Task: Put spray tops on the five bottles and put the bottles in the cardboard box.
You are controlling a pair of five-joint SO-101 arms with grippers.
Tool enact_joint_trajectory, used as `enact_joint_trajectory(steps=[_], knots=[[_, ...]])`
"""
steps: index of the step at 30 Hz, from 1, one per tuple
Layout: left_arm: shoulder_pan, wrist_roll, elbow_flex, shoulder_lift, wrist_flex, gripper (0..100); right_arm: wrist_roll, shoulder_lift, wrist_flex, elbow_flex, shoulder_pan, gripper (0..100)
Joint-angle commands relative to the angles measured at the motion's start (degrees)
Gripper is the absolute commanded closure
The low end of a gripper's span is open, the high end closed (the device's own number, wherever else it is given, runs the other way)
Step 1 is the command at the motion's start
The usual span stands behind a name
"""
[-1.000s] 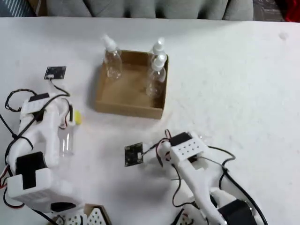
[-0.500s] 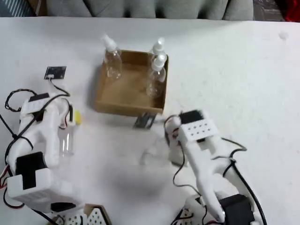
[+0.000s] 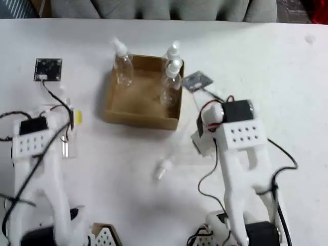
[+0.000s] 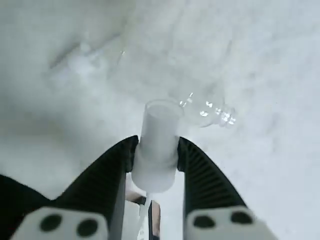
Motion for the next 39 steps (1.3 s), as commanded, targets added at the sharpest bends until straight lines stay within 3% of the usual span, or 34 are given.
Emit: enact_joint_trajectory(steps=[1, 4, 7, 12, 17, 24, 29, 39], knots=[[4.79, -0.18, 3.25, -13.23, 0.00, 98, -4.31, -8.48, 1.10, -6.24, -2.77, 98.3], [8.57, 0.79, 5.63, -20.70, 0.00, 98, -9.14, -14.20, 0.40, -8.09, -5.58, 98.3], [12.00, 7.12, 7.56, -28.09, 0.00, 98, -12.92, -19.82, -4.44, -8.26, -7.25, 98.3], [18.95, 10.46, 10.20, -38.46, -1.58, 98, -13.54, -27.38, -15.69, -8.09, -6.99, 98.3], [23.52, 10.64, 17.93, -48.57, -9.14, 98, -13.89, -34.15, -24.22, -8.09, -8.31, 98.3], [25.45, 10.64, 32.26, -66.07, -22.68, 98, -13.89, -36.09, -42.51, -8.18, -13.85, 98.3], [25.45, 10.64, 38.68, -78.02, -25.93, 98, -13.89, -36.00, -54.37, -8.18, -19.30, 98.3], [25.45, 10.64, 40.26, -77.49, -28.40, 98, -13.89, -24.57, -72.92, -8.53, -29.93, 98.3]])
